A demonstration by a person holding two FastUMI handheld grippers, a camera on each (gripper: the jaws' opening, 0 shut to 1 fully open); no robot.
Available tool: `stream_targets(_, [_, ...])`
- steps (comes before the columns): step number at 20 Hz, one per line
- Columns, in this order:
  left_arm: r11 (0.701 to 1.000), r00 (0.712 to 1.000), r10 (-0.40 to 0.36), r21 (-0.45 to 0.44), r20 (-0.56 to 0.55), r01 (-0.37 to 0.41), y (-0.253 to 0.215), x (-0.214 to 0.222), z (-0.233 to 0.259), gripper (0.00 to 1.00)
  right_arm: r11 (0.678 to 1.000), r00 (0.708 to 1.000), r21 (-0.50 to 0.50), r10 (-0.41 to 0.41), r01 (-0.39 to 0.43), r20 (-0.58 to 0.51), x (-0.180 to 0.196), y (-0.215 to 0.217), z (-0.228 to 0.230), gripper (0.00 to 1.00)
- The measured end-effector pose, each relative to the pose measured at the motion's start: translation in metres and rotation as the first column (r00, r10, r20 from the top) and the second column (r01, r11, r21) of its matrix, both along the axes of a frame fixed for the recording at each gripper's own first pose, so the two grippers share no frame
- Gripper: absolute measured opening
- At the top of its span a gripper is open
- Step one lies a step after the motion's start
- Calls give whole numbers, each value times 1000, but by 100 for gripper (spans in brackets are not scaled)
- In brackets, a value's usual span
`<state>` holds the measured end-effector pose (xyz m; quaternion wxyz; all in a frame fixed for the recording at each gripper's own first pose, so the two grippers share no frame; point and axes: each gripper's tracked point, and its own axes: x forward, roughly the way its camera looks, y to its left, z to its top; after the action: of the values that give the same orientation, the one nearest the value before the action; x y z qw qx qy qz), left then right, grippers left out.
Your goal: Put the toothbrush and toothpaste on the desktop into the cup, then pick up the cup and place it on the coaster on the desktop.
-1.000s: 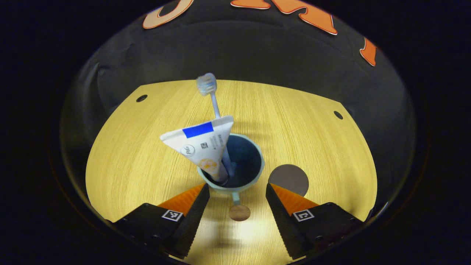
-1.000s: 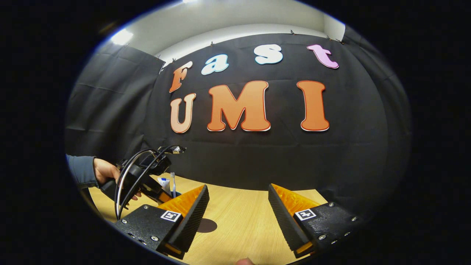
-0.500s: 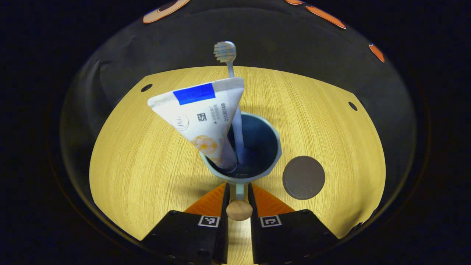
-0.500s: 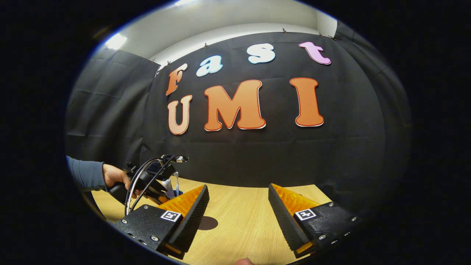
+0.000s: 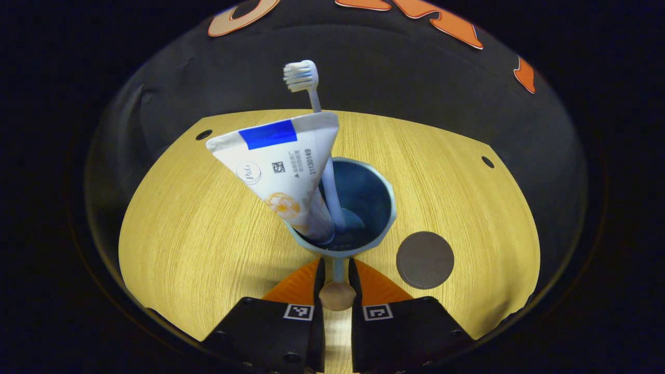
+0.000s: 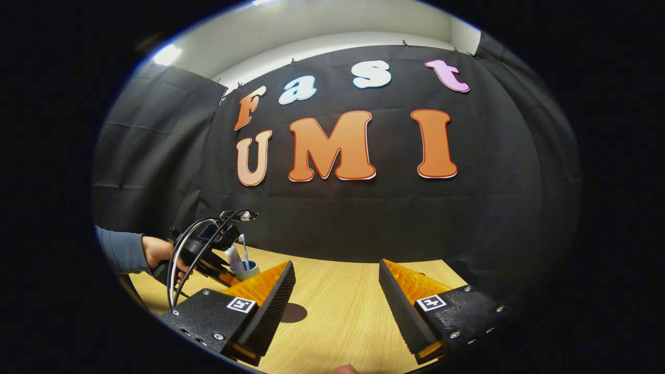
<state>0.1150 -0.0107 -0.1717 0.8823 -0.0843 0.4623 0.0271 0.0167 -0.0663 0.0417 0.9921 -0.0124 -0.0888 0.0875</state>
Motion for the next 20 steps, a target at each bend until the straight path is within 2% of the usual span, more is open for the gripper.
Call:
stream_targets(5, [996,994,-90,1,55,90,-2,6,11,19,1000,1000,-2,-21,21,-6,-1,-6,0,96])
stream_targets(11, [981,980,-194,-14,53,195,-5,3,10,20,999,999,-1,-44,44,-17,-7,-14,-3,96])
stream_targets(15, [976,976,-218,-21,23,219,-6,9,-3,20,998,998,-7,-56,56,-29,-9,-19,-10,96])
stream_targets(16, [975,975,-220,-26,5,220,-7,12,-13,20,998,998,-7,-60,59,-35,-8,-21,-12,100])
stream_targets(18, [976,976,-217,-40,-20,216,-7,19,-22,20,998,997,-10,-63,63,-47,-9,-23,-17,96])
stream_targets(19, [974,974,-224,-38,-28,223,-7,23,-24,27,998,996,-13,-67,66,-53,-8,-24,-19,100])
stream_targets(20, [973,973,-230,-23,-29,229,-8,26,-15,19,997,995,-15,-71,71,-63,-7,-26,-23,96])
